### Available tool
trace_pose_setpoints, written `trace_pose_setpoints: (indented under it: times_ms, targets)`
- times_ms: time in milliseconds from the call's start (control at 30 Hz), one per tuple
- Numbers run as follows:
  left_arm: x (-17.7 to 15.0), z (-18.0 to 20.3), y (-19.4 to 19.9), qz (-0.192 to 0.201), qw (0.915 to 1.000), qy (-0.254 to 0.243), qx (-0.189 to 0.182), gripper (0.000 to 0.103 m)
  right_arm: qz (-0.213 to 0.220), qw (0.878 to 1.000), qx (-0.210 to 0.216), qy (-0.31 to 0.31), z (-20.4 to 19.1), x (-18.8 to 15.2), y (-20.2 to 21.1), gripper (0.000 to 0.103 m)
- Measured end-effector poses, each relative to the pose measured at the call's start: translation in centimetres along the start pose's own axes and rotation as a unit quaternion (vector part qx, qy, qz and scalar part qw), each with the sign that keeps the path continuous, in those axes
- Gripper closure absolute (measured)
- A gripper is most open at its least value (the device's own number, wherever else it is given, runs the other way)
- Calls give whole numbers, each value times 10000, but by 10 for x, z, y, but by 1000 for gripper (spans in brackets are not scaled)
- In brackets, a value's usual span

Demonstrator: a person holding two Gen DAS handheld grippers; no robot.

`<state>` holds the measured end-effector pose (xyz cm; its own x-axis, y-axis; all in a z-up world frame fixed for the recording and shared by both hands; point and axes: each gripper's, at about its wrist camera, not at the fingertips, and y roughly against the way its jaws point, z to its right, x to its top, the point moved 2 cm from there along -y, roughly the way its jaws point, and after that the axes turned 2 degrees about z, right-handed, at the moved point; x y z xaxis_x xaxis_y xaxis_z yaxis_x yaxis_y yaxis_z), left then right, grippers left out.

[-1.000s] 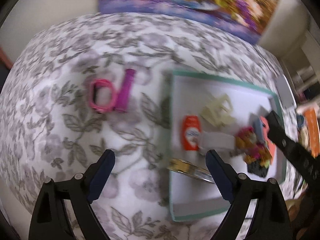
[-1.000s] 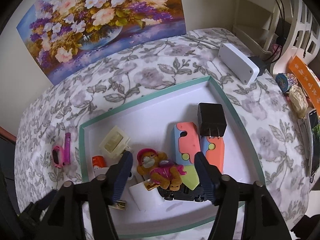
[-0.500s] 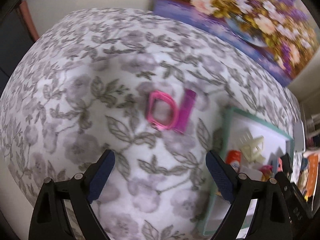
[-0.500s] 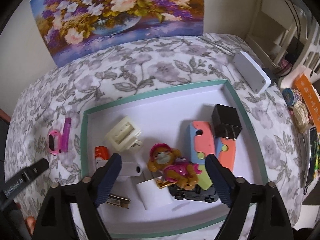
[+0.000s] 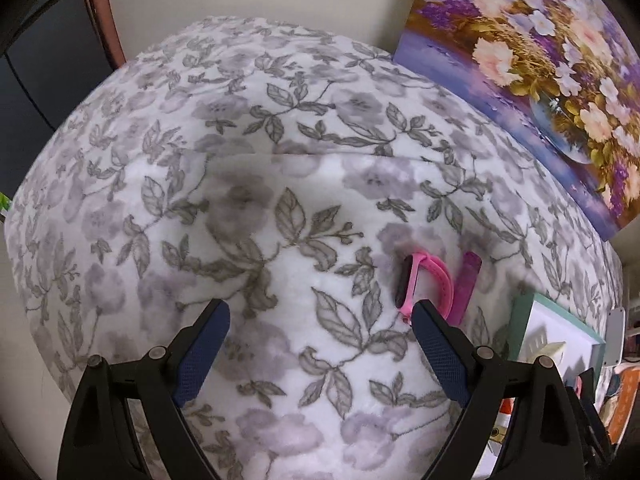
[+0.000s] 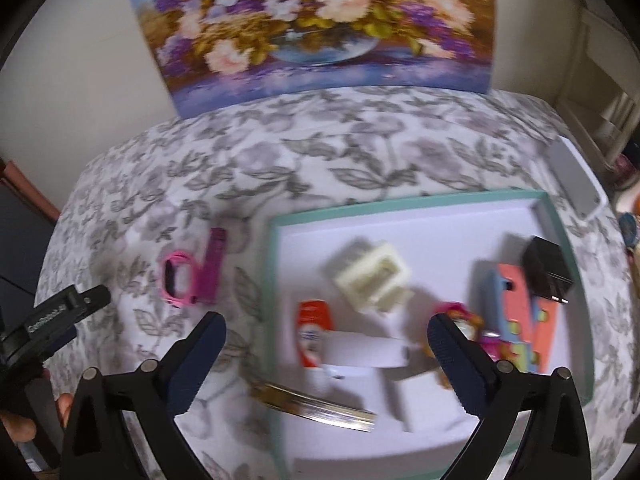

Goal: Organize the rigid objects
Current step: 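Move both tools back toward the pink band and purple tube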

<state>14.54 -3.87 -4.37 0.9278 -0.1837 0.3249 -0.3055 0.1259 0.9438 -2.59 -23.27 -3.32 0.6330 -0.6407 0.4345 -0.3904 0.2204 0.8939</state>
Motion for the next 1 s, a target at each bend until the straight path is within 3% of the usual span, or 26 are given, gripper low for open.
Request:
trace_pose_setpoints:
  times_ms: [267, 400, 667, 1000]
  targets:
    - [10, 18, -24, -215, 9994, -261, -104, 10, -85, 9996, 84, 273, -32, 9, -21, 1]
    - [16, 27, -35, -289, 9989, -339, -131, 10, -121, 9994, -77, 307, -39, 19, -33, 1]
    - [24, 41, -56, -447, 9982, -371, -150, 10, -57, 9999, -153, 27, -34, 42, -53, 1]
    - [17, 78, -73, -546, 9952, -762, -274, 10, -34, 9993, -261, -280, -15, 54, -68, 1]
